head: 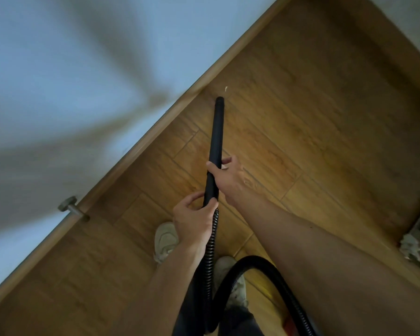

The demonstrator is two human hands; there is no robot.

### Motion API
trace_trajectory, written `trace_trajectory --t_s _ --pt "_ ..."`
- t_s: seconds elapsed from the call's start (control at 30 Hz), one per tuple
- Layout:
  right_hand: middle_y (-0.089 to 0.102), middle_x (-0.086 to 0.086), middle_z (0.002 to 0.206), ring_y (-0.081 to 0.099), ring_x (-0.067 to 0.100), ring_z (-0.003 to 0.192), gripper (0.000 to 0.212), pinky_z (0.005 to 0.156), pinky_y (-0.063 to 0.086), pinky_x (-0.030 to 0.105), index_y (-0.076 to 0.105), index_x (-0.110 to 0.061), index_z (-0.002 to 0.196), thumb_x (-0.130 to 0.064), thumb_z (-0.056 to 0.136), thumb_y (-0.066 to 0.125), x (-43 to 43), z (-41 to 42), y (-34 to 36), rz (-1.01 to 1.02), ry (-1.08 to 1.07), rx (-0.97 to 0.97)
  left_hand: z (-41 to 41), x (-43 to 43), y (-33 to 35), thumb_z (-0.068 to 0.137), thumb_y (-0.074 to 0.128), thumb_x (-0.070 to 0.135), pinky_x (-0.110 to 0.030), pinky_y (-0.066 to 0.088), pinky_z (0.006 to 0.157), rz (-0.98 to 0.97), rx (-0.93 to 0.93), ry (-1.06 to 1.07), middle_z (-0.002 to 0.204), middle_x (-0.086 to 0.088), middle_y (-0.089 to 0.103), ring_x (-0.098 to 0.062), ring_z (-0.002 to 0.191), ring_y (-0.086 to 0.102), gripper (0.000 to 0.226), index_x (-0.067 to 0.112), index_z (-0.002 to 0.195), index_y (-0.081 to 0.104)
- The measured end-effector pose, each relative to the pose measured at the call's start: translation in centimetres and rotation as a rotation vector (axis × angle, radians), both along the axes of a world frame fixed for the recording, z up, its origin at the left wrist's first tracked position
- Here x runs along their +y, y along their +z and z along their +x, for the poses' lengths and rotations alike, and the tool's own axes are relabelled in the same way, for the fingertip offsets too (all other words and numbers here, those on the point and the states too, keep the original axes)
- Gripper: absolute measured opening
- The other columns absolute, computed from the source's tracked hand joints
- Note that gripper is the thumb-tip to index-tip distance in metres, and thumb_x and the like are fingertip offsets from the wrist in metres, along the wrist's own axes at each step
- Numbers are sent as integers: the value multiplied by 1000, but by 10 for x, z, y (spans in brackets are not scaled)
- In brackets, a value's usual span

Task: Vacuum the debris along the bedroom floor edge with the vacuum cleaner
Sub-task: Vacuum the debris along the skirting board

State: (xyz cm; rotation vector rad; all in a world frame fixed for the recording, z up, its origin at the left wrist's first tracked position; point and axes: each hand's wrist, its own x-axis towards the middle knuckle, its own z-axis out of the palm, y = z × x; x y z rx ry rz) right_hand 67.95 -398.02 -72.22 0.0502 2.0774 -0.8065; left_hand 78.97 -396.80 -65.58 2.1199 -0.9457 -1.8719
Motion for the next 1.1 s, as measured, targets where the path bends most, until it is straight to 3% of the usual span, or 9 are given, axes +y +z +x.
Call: trace_trajectory --t_s 0.2,0.43,0.7,0.8,0.97,1.1 --pt "54 -8 86 68 24 87 35 77 60 47 51 -15 100 -33 85 76 -22 4 9 15 -39 49 3 -26 9 77 82 12 -41 57 61 80 54 30 73 -18 74 -25 58 65 20 19 95 75" --pt "68 5 95 70 26 82 35 74 60 47 44 -22 86 -33 83 77 -40 -8 18 90 -26 84 -8 -45 18 79 81 12 -40 57 60 134 97 43 72 -18 74 -28 59 63 20 20 96 76" --pt "66 5 94 69 25 79 36 68 61 45 43 -18 87 -32 84 76 -58 -31 15 83 38 115 -30 -63 12 77 82 14 -49 62 70 112 58 -14 74 -15 76 -30 67 69 15 25 87 77" --pt "64 2 91 69 23 79 33 67 61 45 45 -19 90 -33 85 75 -66 -45 9 61 42 112 -46 -70 8 79 81 15 -47 61 69 91 47 -16 74 -14 76 -29 66 69 20 21 97 77" --pt "64 5 103 66 24 85 30 64 57 36 48 -19 95 -34 86 73 -67 -84 -1 33 89 145 -88 -66 3 81 80 14 -34 57 53 53 46 -11 76 -17 75 -24 57 65 19 23 98 75" --pt "66 5 103 68 25 86 30 68 59 39 52 -16 100 -34 87 72 -58 -123 -9 47 53 128 -125 -58 -1 81 80 12 -39 60 62 19 53 -29 74 -17 75 -23 58 66 20 20 99 76"
